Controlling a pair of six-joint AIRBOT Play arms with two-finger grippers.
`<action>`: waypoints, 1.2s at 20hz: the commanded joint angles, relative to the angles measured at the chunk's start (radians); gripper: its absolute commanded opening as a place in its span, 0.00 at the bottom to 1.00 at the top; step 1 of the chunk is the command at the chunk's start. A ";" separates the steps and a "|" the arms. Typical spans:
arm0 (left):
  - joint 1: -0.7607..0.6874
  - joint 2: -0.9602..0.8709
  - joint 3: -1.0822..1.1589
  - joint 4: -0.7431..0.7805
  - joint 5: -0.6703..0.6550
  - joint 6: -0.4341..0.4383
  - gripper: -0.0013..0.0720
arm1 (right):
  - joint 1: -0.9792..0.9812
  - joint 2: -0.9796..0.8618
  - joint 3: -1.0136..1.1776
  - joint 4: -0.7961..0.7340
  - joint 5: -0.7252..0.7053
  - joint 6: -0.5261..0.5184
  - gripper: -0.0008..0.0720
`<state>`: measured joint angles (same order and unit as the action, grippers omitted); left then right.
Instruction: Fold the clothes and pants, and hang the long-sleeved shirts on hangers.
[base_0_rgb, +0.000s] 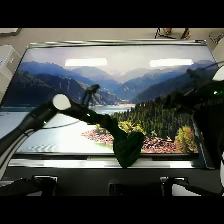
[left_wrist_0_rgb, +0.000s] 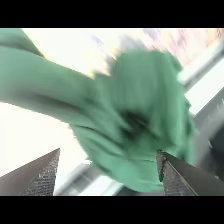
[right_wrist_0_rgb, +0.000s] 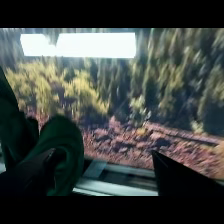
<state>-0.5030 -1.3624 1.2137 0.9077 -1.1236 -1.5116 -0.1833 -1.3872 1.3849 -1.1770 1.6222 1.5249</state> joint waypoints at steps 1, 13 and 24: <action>0.201 -0.011 -0.019 0.019 -0.011 0.011 0.99 | 0.001 0.001 -0.272 0.137 -0.062 -0.055 0.98; 0.116 -0.386 -0.096 -0.415 0.136 0.174 0.99 | 0.002 0.001 -0.448 0.225 -0.114 -0.094 0.99; 0.096 -0.360 -0.095 -0.420 0.174 0.181 0.05 | 0.258 0.000 -0.582 0.332 -0.408 -0.152 0.98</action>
<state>-0.4053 -1.7351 1.1187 0.4931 -0.9482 -1.3346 -0.0277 -1.3865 0.8165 -0.8726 1.3449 1.3754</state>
